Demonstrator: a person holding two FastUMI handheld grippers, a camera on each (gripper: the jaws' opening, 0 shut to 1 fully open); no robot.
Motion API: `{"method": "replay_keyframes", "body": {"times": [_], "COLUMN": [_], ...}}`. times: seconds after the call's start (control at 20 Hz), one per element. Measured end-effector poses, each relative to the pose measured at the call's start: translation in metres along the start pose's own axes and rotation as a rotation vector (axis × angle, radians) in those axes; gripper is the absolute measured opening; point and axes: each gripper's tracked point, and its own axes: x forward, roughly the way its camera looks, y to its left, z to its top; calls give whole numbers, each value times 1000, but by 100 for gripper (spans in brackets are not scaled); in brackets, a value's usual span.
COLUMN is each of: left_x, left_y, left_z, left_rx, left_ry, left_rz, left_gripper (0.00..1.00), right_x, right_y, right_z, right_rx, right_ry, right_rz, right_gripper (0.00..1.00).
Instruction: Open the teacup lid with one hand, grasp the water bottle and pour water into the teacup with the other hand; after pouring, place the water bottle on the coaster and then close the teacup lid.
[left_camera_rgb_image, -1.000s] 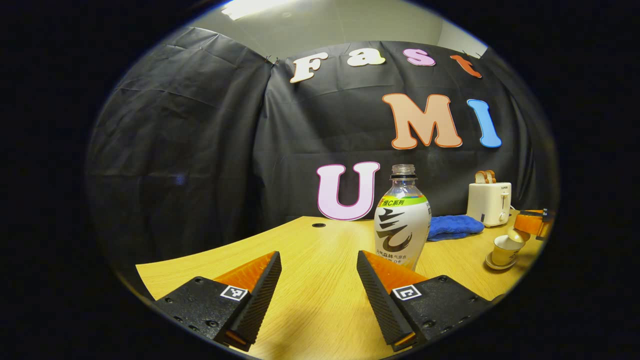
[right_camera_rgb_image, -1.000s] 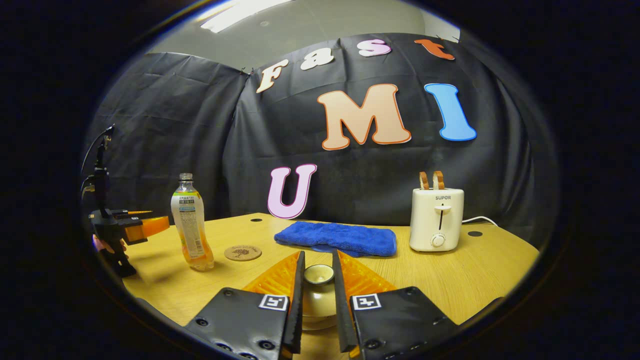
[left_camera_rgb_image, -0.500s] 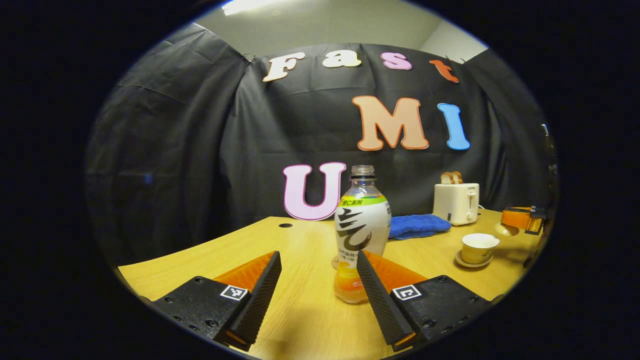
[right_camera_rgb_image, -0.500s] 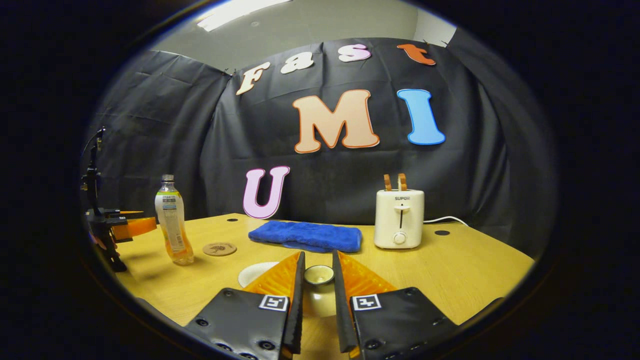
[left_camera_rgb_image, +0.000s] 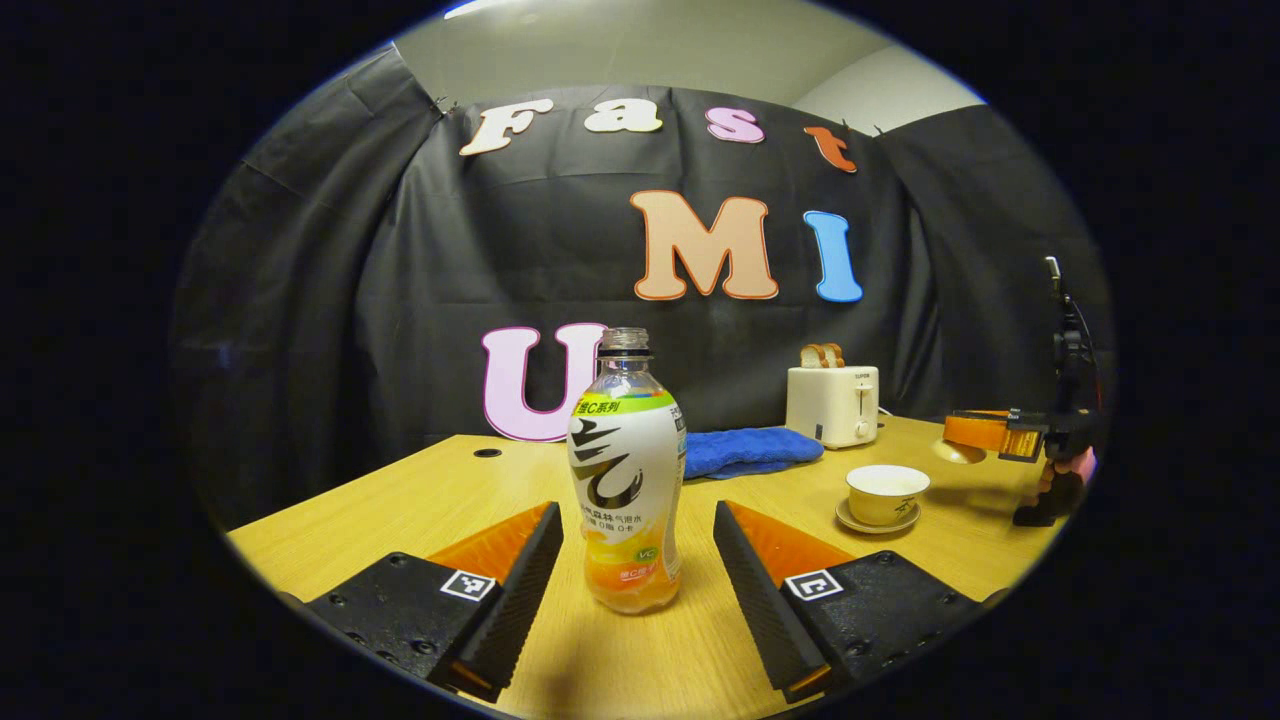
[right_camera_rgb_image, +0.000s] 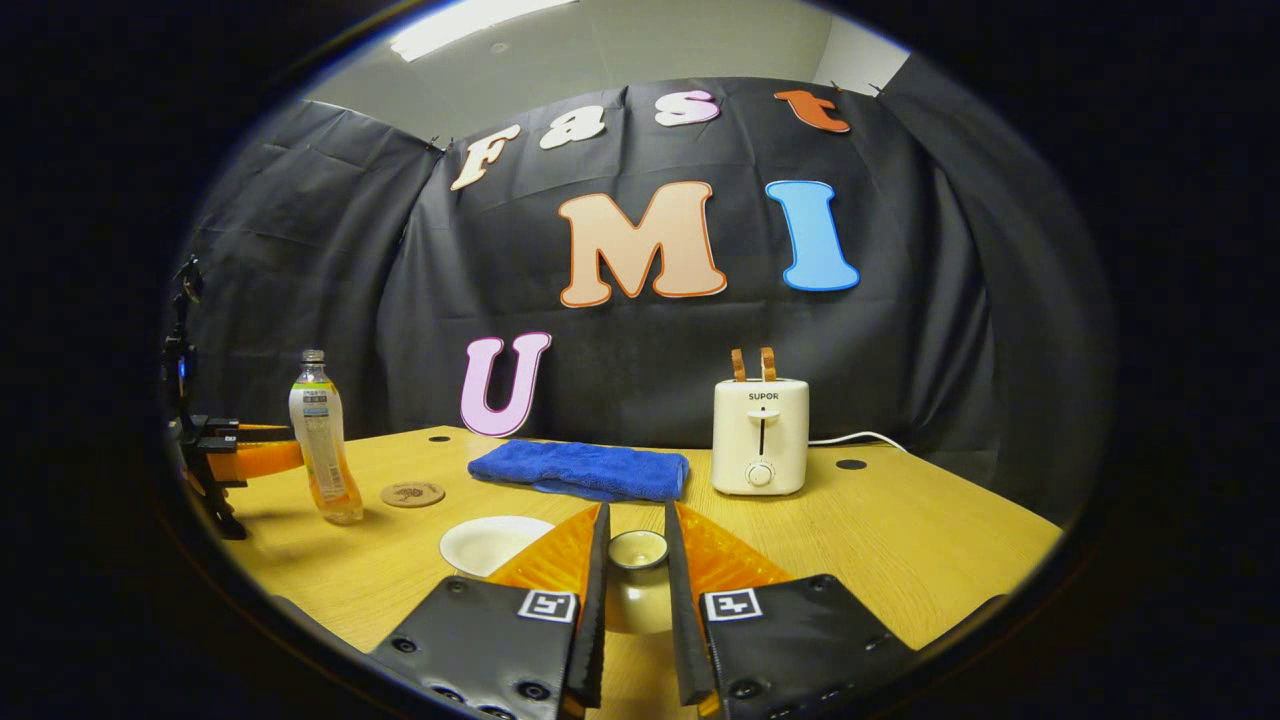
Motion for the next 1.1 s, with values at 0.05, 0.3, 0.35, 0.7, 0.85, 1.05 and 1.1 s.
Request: {"method": "replay_keyframes", "body": {"times": [0.05,0.3,0.35,0.7,0.85,1.05,1.1], "left_x": [5,28,33,55,60,63,63], "left_y": [-1,-3,-3,-3,-8,-8,-7], "left_z": [-1,-6,-7,-8,-12,-11,-11], "left_rx": [-1,6,10,33,45,54,58], "left_ry": [5,31,36,61,74,79,84], "left_rz": [-2,2,4,16,2,8,10], "left_gripper": [89,90,90,77,70,67,65], "right_x": [-1,-1,0,0,-1,-2,-1], "right_y": [-1,-5,-6,-13,-14,-17,-17], "right_z": [0,0,0,1,1,1,2], "right_rx": [0,0,0,-1,-1,-2,-2], "right_ry": [0,1,1,1,1,1,1], "right_rz": [-1,-7,-7,-16,-19,-25,-26], "right_gripper": [32,32,32,32,33,32,33]}}
